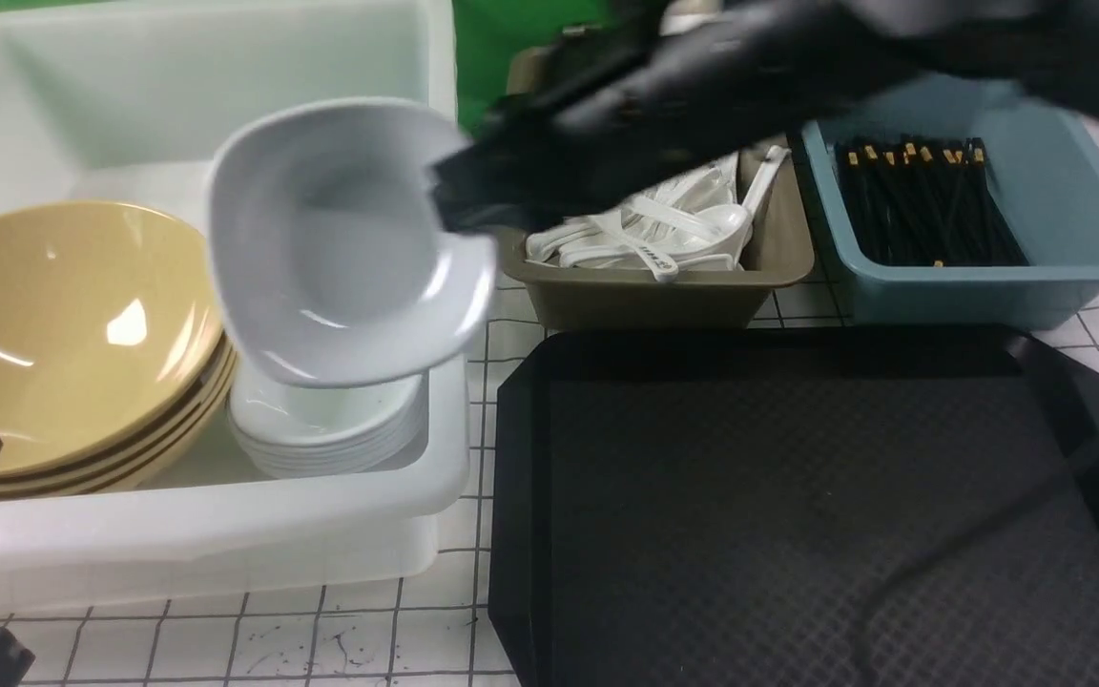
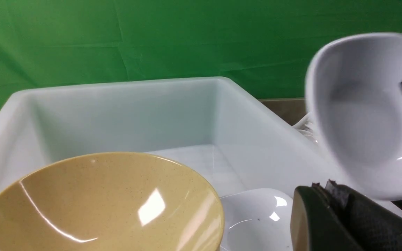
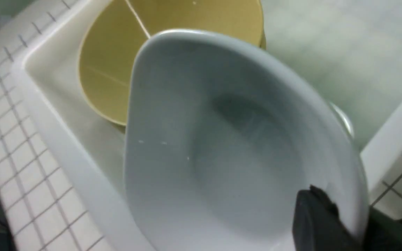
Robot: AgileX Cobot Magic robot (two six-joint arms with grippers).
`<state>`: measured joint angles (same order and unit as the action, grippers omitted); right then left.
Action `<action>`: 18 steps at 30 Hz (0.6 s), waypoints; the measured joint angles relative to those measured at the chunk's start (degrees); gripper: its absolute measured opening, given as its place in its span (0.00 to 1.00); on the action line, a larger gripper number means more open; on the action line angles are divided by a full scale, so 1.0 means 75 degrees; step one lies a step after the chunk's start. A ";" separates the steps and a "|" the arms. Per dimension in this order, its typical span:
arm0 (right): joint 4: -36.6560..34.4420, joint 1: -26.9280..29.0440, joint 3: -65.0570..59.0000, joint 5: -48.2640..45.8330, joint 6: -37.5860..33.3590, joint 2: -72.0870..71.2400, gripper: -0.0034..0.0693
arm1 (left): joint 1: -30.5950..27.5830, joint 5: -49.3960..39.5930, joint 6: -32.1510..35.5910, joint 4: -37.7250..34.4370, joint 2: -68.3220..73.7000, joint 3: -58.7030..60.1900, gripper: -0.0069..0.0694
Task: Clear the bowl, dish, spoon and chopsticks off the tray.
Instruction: Use the right arm to put the plate into the large storage box on the left
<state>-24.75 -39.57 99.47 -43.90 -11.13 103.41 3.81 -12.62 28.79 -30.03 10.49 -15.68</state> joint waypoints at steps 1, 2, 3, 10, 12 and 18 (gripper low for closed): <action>0.0476 -0.0120 0.0426 -0.0131 0.0381 0.0348 0.14 | 0.0000 0.0000 0.0000 0.0000 0.0000 0.0005 0.08; 0.1305 -0.0321 0.1149 -0.0491 0.0980 0.0949 0.14 | 0.0000 0.0000 0.0000 0.0000 0.0000 0.0005 0.08; 0.1819 -0.0395 0.1638 -0.0702 0.1319 0.1279 0.14 | 0.0000 0.0000 0.0000 0.0000 0.0000 0.0005 0.08; 0.2803 -0.0659 0.3857 -0.2003 0.2339 0.3199 0.21 | 0.0000 0.0000 0.0000 0.0000 0.0000 0.0005 0.08; 0.2812 -0.0693 0.4144 -0.2206 0.2443 0.3419 0.29 | 0.0000 0.0000 0.0000 0.0000 0.0000 0.0005 0.08; 0.2908 -0.0772 0.4855 -0.3264 0.1678 0.3215 0.57 | 0.0000 0.0029 0.0000 0.0000 0.0000 0.0005 0.08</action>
<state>-2.94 -45.36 135.89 -68.38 1.46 127.52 3.81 -12.40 28.79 -30.03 10.49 -15.64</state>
